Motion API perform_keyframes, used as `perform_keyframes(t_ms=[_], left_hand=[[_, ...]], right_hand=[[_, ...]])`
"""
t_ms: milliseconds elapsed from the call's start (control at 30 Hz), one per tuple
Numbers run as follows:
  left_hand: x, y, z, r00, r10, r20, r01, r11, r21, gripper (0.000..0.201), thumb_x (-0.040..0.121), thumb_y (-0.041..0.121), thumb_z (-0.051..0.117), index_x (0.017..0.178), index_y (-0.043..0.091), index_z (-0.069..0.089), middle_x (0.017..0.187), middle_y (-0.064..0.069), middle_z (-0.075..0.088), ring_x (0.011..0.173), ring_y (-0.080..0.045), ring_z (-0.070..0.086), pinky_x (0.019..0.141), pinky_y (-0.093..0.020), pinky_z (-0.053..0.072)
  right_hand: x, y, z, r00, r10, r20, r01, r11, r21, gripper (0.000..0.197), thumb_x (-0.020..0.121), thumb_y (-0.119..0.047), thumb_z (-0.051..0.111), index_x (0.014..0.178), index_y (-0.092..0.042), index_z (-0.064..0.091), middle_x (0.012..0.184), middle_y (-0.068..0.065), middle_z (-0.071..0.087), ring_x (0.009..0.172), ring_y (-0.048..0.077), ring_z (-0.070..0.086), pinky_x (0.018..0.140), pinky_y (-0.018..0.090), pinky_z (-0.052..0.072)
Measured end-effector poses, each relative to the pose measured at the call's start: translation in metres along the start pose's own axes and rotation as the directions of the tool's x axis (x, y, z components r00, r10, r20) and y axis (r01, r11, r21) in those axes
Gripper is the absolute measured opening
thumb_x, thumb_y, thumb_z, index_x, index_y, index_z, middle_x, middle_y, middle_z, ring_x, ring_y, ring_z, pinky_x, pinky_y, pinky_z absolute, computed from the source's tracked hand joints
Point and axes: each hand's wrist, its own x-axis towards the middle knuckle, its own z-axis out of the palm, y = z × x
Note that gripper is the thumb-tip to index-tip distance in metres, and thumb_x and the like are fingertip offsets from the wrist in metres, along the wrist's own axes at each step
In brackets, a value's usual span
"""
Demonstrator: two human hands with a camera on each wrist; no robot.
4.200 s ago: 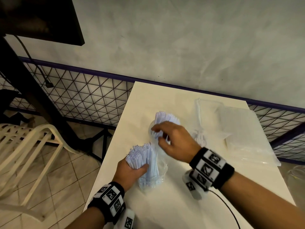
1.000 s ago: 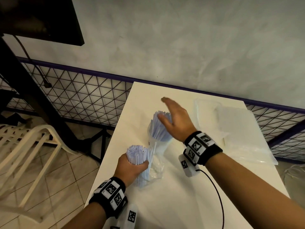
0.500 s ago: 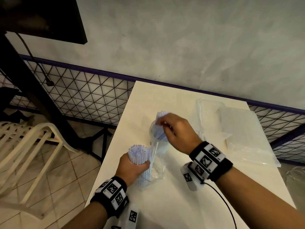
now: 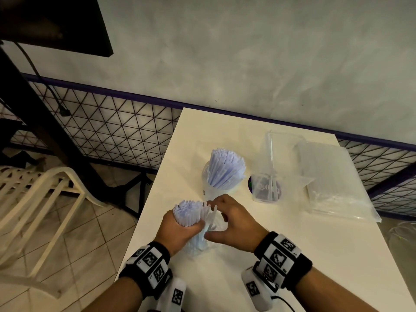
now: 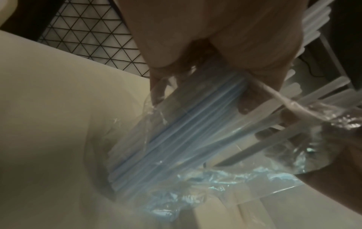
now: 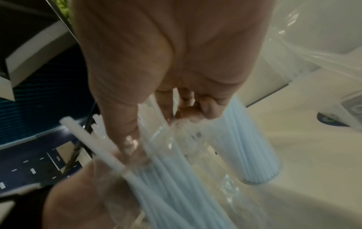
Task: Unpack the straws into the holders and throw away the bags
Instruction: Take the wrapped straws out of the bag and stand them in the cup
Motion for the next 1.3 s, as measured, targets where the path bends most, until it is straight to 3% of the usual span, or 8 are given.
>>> perform_keyframes(t_ms=[133,400,500,767,967,1067,1200,1300], left_hand=[[0.000,0.002,-0.002,0.999,0.011,0.036,-0.010,1.000,-0.016,0.047,0.057,0.036,0.080,0.098,0.017,0.072,0.094,-0.003,0.075,0.090,-0.017,0.072,0.082,-0.033,0.058],[-0.003,0.008,0.000,0.999,0.008,0.046,-0.006,0.999,-0.034,0.032,0.068,0.020,0.085,0.098,0.016,0.072,0.095,-0.001,0.076,0.090,-0.016,0.073,0.082,-0.033,0.057],[-0.003,0.007,-0.002,0.998,0.009,0.068,-0.008,1.000,-0.015,0.037,0.068,0.022,0.087,0.101,0.015,0.072,0.096,0.000,0.076,0.092,-0.014,0.072,0.083,-0.031,0.057],[-0.004,0.010,-0.002,0.998,-0.023,0.067,0.024,1.000,-0.012,0.036,0.064,0.027,0.086,0.096,0.017,0.072,0.092,0.000,0.076,0.088,-0.014,0.073,0.081,-0.031,0.058],[-0.002,0.009,-0.003,0.999,-0.042,0.032,0.041,0.999,0.025,0.024,0.071,0.009,0.084,0.089,0.020,0.073,0.088,0.003,0.077,0.085,-0.011,0.073,0.081,-0.031,0.058],[-0.001,0.011,-0.002,0.999,-0.043,0.006,0.043,0.998,0.037,0.024,0.071,0.006,0.082,0.085,0.024,0.073,0.085,0.003,0.077,0.083,-0.010,0.073,0.079,-0.028,0.057],[0.000,0.011,0.000,0.999,-0.045,-0.014,0.046,0.998,0.046,0.024,0.071,0.008,0.083,0.086,0.024,0.072,0.087,0.002,0.076,0.082,-0.010,0.073,0.076,-0.025,0.057],[0.000,0.013,0.001,0.999,-0.042,-0.002,0.042,0.998,0.046,0.024,0.071,0.007,0.083,0.086,0.022,0.072,0.085,0.002,0.076,0.081,-0.009,0.073,0.071,-0.020,0.057]], right_hand=[[0.003,0.004,0.008,0.995,-0.013,-0.101,0.019,0.998,0.058,0.036,0.072,-0.039,0.087,0.101,-0.023,0.071,0.103,-0.008,0.058,0.081,-0.006,0.051,0.070,0.008,0.035],[0.003,0.011,0.019,0.969,0.079,-0.233,-0.017,0.966,0.256,0.018,0.080,-0.024,0.082,0.093,-0.016,0.074,0.089,-0.005,0.071,0.078,0.012,0.064,0.070,0.026,0.051],[0.003,0.009,0.020,0.971,0.128,-0.201,-0.045,0.928,0.370,0.019,0.077,-0.021,0.085,0.092,-0.023,0.073,0.087,-0.007,0.072,0.077,0.006,0.066,0.071,0.020,0.051],[0.001,0.012,0.021,0.973,0.115,-0.200,-0.029,0.921,0.388,0.015,0.082,-0.015,0.080,0.095,-0.012,0.072,0.085,0.002,0.072,0.074,0.005,0.065,0.069,0.018,0.051],[-0.005,0.012,0.004,0.994,0.092,0.066,-0.109,0.933,0.342,0.055,0.072,-0.015,0.065,0.126,-0.024,0.058,0.120,-0.001,0.063,0.109,0.014,0.061,0.095,0.031,0.051],[-0.010,0.009,-0.002,0.986,0.034,0.166,-0.081,0.955,0.286,0.072,0.071,-0.019,0.079,0.134,-0.030,0.047,0.131,-0.006,0.051,0.121,0.009,0.052,0.102,0.028,0.046],[-0.010,0.010,0.007,0.997,0.009,0.070,-0.023,0.978,0.209,0.083,0.061,-0.039,0.092,0.131,-0.036,0.047,0.127,-0.015,0.053,0.119,0.004,0.053,0.101,0.029,0.047],[-0.007,0.010,0.011,0.997,0.020,-0.079,0.000,0.969,0.246,0.057,0.070,-0.039,0.087,0.118,-0.030,0.059,0.113,-0.010,0.062,0.104,0.004,0.060,0.092,0.029,0.051]])
